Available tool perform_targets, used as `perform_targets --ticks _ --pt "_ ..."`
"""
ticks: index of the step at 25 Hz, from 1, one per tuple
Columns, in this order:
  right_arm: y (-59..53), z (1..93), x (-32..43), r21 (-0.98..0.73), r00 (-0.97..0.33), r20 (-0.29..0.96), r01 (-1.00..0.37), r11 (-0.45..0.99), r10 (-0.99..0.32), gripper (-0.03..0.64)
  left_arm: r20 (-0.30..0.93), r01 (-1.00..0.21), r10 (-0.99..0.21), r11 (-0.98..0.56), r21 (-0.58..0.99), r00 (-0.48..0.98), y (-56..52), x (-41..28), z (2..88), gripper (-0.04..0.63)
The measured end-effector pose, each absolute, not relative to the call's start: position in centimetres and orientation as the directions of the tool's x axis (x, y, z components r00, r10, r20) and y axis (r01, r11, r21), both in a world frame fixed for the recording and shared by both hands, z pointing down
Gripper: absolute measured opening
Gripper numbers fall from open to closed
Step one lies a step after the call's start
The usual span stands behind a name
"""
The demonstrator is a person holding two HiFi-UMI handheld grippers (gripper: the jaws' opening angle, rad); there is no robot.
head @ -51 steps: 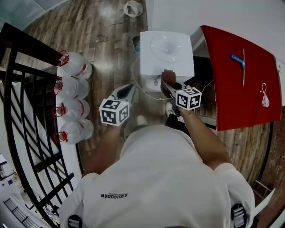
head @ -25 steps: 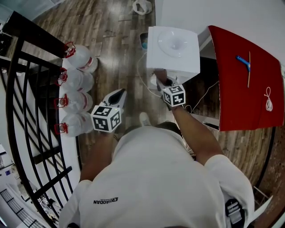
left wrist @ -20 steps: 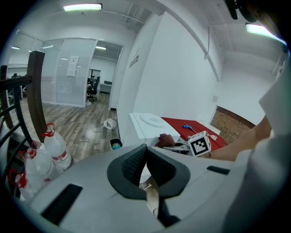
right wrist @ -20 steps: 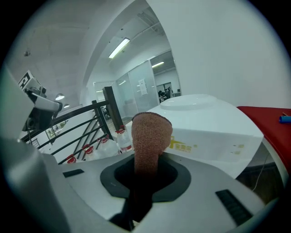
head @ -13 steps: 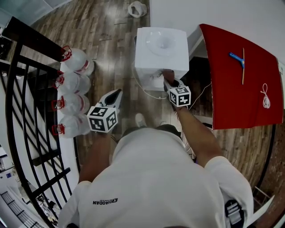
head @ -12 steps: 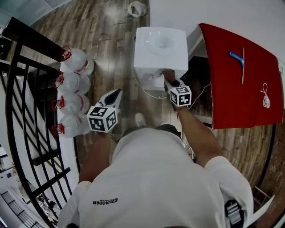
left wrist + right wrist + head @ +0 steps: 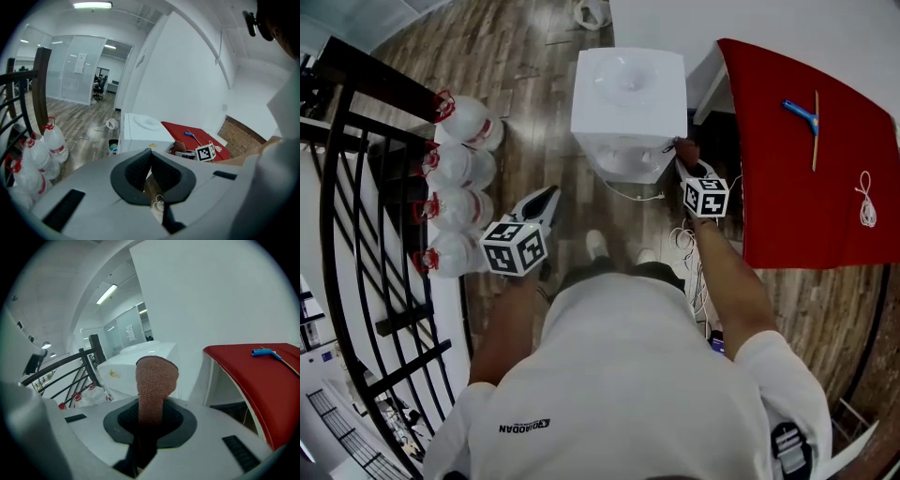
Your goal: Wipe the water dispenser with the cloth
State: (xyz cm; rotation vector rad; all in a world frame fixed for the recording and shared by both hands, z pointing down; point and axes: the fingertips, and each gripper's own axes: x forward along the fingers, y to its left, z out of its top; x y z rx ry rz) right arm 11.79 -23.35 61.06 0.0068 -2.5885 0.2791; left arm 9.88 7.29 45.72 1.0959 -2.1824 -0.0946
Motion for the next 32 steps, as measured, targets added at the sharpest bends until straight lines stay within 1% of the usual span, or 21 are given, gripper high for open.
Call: perform_targets --ticks 2,8,13,16,24,29,32 --pt "-24.6 61.0 12.6 -0.201 -0.857 0.514 -0.074 0.977 0.041 0.054 0.538 -0.668 -0.734 0.647 0.367 -0.415 7.0 10.6 45.5 -0.011" --pt "-26.4 60.6 14.0 -0.222 -0.864 0.502 -0.078 0.972 0.045 0.054 0.543 -0.666 -0.715 0.665 0.338 -0.440 6.2 12.8 44.9 -0.011" --pt "-25.7 59.7 15.1 -0.249 -0.869 0.492 -0.081 0.965 0.054 0.054 0.537 -0.680 -0.706 0.671 0.296 -0.462 6.8 14.1 44.4 -0.011" --pt "-24.3 58.0 16.6 -0.296 -0.877 0.476 -0.083 0.952 0.072 0.055 0.542 -0.684 -0.703 0.670 0.289 -0.460 7.8 14.4 44.4 -0.011" --pt "-16.3 51.3 17.9 -0.430 -0.906 0.393 -0.030 0.902 0.157 0.054 0.514 -0.733 -0.740 0.621 0.277 -0.433 11.3 11.6 43.9 -0.011" --pt "-11.0 48.3 17.7 -0.462 -0.922 0.364 -0.056 0.885 0.132 0.054 0.511 -0.791 -0.772 0.556 0.257 -0.377 14.2 9.5 44.3 -0.011" --pt "-7.9 46.6 17.3 -0.459 -0.931 0.349 -0.071 0.886 0.106 0.054 0.502 -0.806 -0.791 0.527 0.270 -0.349 16.2 7.7 44.5 -0.011"
